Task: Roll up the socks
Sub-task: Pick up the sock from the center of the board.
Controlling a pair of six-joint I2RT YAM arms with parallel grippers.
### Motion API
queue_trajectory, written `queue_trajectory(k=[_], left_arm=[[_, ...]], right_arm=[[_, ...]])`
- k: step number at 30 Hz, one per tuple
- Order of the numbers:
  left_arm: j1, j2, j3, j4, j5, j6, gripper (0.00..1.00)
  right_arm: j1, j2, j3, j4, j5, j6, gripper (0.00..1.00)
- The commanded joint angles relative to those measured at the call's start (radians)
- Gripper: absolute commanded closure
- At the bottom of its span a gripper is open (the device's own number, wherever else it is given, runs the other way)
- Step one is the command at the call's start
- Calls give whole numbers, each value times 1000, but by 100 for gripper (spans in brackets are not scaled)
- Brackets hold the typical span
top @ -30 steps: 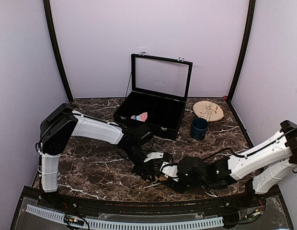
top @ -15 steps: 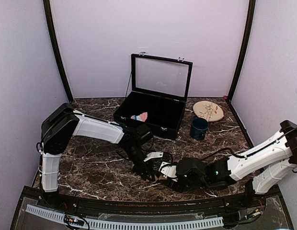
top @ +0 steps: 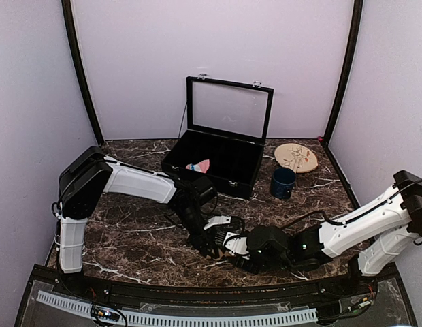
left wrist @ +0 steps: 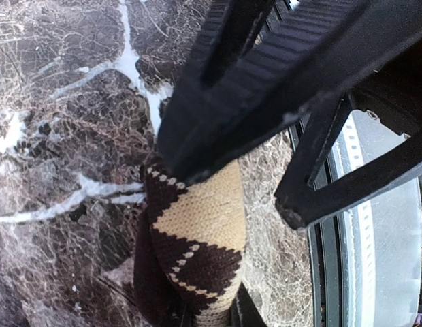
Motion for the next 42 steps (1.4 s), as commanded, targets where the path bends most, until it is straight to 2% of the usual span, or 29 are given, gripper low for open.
queue_trajectory(k=[1, 9, 23, 27, 36, 42], left_arm=[[7, 21, 1, -86, -34, 3, 100], [9, 30, 3, -98, -25, 9, 100], [9, 39, 9, -115, -7, 20, 100], [9, 38, 7, -114, -7, 20, 100], [9, 38, 9, -115, -22, 18, 100], [15, 38, 15, -103, -40, -31, 90]], right_arm=[[10, 5, 27, 19, 1, -12, 45], [11, 88, 70, 32, -48, -66, 44], [-5, 202, 98, 51, -36, -101, 46], [-19, 211, 102, 48, -39, -95, 50], [-56, 237, 115, -4, -77, -65, 67], [-70, 247, 128, -32, -103, -42, 78]])
